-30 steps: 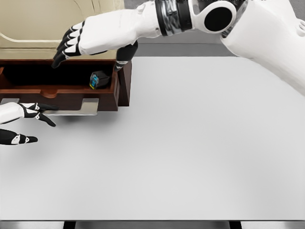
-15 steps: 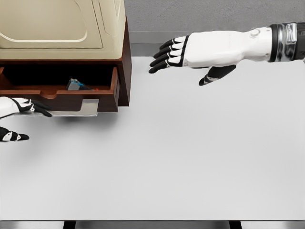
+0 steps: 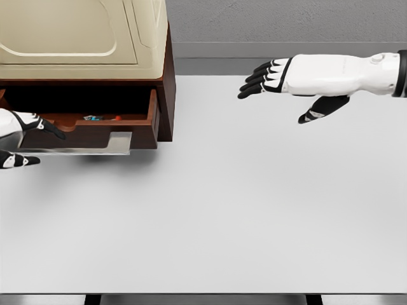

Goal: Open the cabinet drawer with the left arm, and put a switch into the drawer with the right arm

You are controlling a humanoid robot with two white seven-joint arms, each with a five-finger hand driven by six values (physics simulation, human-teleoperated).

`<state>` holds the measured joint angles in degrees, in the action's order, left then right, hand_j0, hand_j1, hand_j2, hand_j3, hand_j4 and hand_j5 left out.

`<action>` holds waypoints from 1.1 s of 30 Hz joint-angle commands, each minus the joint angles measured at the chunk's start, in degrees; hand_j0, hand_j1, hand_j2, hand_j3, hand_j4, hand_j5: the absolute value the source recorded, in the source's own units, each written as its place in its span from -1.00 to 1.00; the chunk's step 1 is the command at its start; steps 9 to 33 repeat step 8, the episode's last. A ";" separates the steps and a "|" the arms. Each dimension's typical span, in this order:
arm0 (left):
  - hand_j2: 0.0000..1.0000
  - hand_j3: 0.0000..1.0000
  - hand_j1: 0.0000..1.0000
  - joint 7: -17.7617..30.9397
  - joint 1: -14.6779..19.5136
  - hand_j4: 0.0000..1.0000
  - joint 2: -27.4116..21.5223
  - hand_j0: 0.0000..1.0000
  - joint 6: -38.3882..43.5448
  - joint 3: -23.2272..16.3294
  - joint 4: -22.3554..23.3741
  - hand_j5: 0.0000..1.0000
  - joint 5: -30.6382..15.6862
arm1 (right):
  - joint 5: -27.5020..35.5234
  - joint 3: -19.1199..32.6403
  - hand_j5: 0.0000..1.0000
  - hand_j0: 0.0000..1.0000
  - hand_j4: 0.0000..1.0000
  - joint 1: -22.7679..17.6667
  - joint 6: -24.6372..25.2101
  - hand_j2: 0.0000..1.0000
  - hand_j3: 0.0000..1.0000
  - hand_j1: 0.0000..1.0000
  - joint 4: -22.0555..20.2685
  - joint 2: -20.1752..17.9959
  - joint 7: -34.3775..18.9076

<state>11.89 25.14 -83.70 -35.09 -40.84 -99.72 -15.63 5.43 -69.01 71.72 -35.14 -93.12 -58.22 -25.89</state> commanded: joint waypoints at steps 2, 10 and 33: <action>0.32 0.32 0.32 0.15 0.17 0.32 0.11 0.32 0.09 1.90 -1.18 0.32 -0.37 | 0.46 0.01 1.00 1.00 1.00 -0.44 0.14 1.00 1.00 1.00 0.22 0.04 0.05; 0.63 0.63 0.63 1.21 -0.18 0.63 2.49 0.63 0.09 7.44 -1.27 0.63 0.16 | 0.46 0.01 1.00 1.00 1.00 -1.49 0.14 1.00 1.00 1.00 3.21 1.79 -0.13; 0.63 0.63 0.63 1.21 -0.18 0.63 2.49 0.63 0.09 7.44 -1.27 0.63 0.16 | 0.46 0.01 1.00 1.00 1.00 -1.49 0.14 1.00 1.00 1.00 3.21 1.79 -0.13</action>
